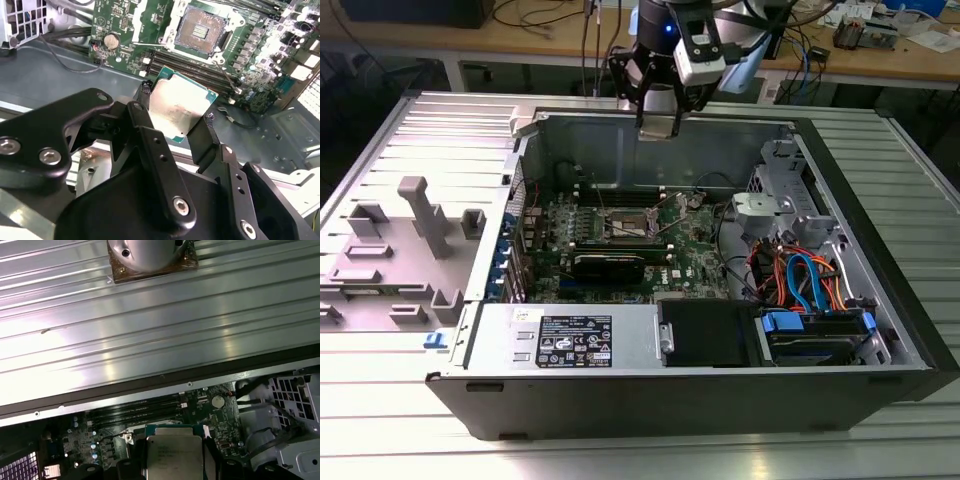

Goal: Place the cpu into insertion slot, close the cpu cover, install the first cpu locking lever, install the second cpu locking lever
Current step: 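Place the cpu into insertion slot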

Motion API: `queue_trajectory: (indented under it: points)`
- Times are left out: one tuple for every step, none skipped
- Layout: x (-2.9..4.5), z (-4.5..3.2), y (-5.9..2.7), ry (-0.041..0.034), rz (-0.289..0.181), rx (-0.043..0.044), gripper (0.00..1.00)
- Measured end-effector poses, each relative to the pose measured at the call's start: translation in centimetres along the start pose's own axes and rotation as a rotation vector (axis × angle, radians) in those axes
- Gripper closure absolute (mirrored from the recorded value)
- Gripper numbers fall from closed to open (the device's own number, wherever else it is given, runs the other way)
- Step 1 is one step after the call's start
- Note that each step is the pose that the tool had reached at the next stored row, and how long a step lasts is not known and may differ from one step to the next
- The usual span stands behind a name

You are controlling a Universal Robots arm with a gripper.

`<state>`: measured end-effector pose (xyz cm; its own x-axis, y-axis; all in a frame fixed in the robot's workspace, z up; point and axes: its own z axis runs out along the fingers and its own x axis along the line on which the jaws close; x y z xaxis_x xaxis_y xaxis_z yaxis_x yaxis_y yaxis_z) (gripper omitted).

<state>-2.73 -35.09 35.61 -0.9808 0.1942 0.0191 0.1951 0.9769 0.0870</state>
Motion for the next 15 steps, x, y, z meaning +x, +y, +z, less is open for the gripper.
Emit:
queue_trajectory:
  points:
    - [0.09,0.00,-0.06,0.0000,0.000,0.0000,0.45]
    - [0.19,0.00,-0.11,0.0001,0.000,-0.0001,0.45]
    - [0.20,0.00,-0.12,0.0000,0.000,0.0000,0.45]
    - [0.20,-0.01,-0.12,0.0001,0.000,0.0002,0.45]
    - [0.20,-0.01,-0.13,0.0001,0.000,0.0002,0.45]
    - [0.21,-0.01,-0.13,0.0001,0.000,0.0001,0.45]
    - [0.21,-0.01,-0.13,0.0001,0.000,0.0001,0.45]
    - [0.21,-0.01,-0.13,0.0001,0.000,0.0001,0.45]
    - [0.21,-0.01,-0.13,0.0001,0.000,0.0001,0.45]
    - [0.21,-0.01,-0.13,0.0001,0.000,0.0001,0.45]
    - [0.22,-0.01,-0.13,0.0001,0.000,0.0001,0.45]
    - [0.22,-0.01,-0.14,0.0001,0.000,0.0001,0.45]
    - [0.22,-0.01,-0.14,0.0001,0.000,0.0000,0.45]
    - [0.22,-0.01,-0.14,0.0001,0.000,0.0001,0.45]
    - [0.22,-0.01,-0.14,0.0000,0.002,0.0000,0.45]
